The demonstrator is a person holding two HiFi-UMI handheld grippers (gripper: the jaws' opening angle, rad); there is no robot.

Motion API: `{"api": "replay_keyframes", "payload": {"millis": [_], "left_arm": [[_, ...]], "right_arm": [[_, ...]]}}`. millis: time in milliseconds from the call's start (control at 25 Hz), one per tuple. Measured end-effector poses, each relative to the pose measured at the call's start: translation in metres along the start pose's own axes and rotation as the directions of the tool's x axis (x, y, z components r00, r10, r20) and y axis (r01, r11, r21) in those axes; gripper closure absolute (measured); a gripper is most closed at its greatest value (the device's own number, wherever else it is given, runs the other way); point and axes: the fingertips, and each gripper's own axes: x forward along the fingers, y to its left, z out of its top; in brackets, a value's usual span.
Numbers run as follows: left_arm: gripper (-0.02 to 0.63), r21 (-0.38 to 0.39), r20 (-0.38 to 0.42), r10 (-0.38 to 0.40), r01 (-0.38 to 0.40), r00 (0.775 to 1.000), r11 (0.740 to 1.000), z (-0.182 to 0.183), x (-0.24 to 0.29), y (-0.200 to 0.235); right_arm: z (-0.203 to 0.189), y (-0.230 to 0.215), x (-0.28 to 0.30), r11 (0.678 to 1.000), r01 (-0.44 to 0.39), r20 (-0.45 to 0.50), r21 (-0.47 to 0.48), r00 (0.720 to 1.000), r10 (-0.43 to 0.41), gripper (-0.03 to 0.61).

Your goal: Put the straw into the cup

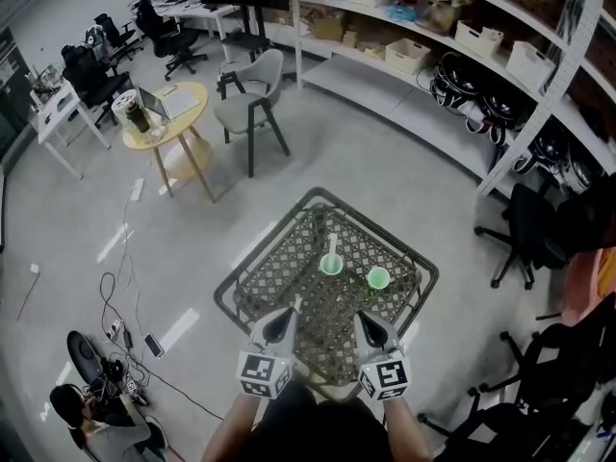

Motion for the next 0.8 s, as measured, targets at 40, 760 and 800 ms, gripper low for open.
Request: {"api": "replay_keyframes", "payload": {"millis": [40, 760, 800], "left_arm": [[0.607, -0.003, -0.005, 0.005, -0.005, 1.0, 1.0, -0.002, -0.003, 0.001], [0.607, -0.077, -0.119, 0.096, -0.106, 0.988, 0.991, -0.074, -0.068, 0.058], [0.607, -0.081, -0.133, 0.088, -0.099, 0.987, 0.992, -0.079, -0.068, 0.064]], "right_arm": [[-0.002, 0.003, 0.001, 1.0, -0.01, -0.006, 0.0, 1.0, 0.01, 0.575], [-0.065, 0.082, 0.041, 0.991, -0.126, -0.134, 0.051, 0.982, 0.132, 0.575], [-0.07, 0.085, 0.046, 0.991, -0.117, -0.143, 0.056, 0.982, 0.124, 0.575]]}}
